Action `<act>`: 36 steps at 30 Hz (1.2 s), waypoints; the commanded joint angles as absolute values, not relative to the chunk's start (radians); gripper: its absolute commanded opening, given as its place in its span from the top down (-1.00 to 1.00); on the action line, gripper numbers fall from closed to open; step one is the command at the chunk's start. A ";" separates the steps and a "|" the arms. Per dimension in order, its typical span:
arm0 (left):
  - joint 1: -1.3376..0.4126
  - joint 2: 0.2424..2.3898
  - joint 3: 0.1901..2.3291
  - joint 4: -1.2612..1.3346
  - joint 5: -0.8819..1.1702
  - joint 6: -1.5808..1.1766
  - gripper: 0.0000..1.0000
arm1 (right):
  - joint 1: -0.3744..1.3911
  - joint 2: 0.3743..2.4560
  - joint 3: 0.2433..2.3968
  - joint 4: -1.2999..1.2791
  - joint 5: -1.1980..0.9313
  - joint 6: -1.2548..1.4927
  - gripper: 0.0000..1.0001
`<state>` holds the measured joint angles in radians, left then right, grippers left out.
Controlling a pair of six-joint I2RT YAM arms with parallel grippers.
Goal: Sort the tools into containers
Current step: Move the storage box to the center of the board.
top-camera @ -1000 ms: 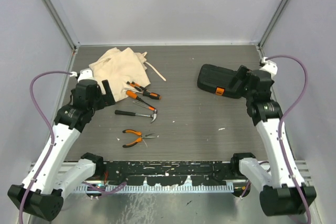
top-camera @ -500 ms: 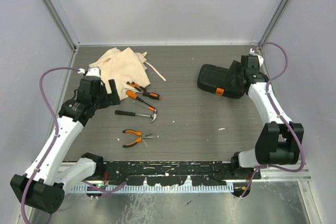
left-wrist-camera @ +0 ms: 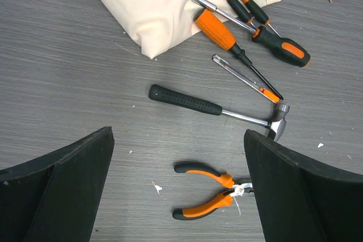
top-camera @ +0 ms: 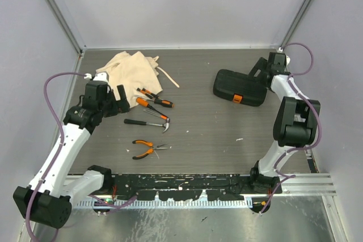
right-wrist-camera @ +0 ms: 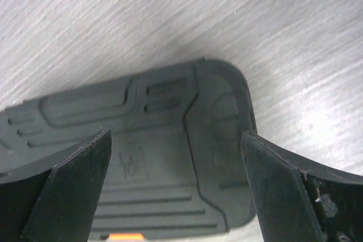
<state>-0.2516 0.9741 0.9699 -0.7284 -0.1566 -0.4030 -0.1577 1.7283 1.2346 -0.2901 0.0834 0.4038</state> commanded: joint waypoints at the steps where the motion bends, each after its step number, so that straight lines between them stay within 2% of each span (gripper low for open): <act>1: -0.219 0.971 1.012 -0.670 -0.101 -0.401 -0.96 | -0.174 1.795 1.350 -0.195 0.093 0.402 -1.00; 7: -0.193 0.975 1.005 -0.661 -0.063 -0.406 -0.97 | -0.182 1.894 1.426 -0.175 0.103 0.363 -1.00; 17: -0.137 0.988 0.997 -0.646 -0.005 -0.421 -0.99 | -0.201 2.015 1.512 -0.084 -0.149 0.265 -1.00; 22: -0.109 1.004 0.998 -0.649 0.006 -0.425 -0.98 | -0.202 2.043 1.532 -0.106 -0.200 0.239 -1.00; 29: -0.100 1.007 0.997 -0.648 0.000 -0.430 -0.98 | -0.201 1.980 1.453 -0.145 -0.252 0.262 -1.00; 32: -0.099 1.015 0.999 -0.647 0.011 -0.427 -0.86 | -0.202 1.917 1.380 -0.170 -0.247 0.282 -1.00; 36: -0.100 1.032 1.004 -0.647 0.018 -0.429 -0.85 | -0.194 1.854 1.293 -0.213 -0.274 0.300 -0.99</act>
